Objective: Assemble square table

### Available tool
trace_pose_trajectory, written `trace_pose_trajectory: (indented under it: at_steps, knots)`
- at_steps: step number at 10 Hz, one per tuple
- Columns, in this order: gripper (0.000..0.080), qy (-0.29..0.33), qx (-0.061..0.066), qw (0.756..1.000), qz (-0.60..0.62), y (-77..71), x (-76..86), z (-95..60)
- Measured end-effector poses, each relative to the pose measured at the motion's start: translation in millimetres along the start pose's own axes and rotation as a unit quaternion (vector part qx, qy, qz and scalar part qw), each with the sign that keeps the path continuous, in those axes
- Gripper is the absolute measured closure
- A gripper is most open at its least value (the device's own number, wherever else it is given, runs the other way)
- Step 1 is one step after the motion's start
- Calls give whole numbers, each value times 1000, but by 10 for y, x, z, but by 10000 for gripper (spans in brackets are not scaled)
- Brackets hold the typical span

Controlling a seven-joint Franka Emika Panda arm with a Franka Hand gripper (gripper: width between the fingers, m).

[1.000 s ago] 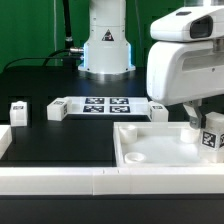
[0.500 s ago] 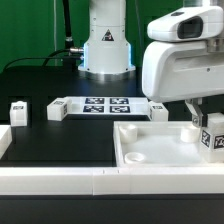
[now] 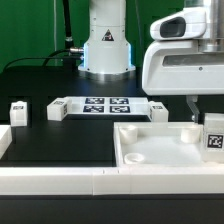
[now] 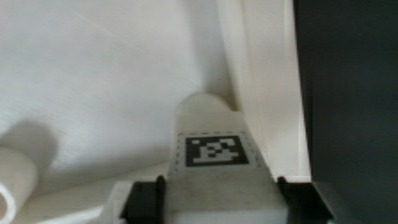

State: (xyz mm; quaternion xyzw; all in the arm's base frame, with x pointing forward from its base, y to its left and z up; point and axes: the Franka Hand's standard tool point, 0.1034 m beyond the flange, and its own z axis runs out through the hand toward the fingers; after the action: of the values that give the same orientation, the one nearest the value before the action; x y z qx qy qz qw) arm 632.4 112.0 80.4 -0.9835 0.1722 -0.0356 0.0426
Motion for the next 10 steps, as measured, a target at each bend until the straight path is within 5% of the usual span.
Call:
trace_pose_trajectory:
  at_steps: [8,9,10]
  knots:
    - [504,-2,-8,984,176,111,26,0]
    - [293,-2,-8,985,171,112,26,2]
    - [293,-1,-7,987,161,104,28,-16]
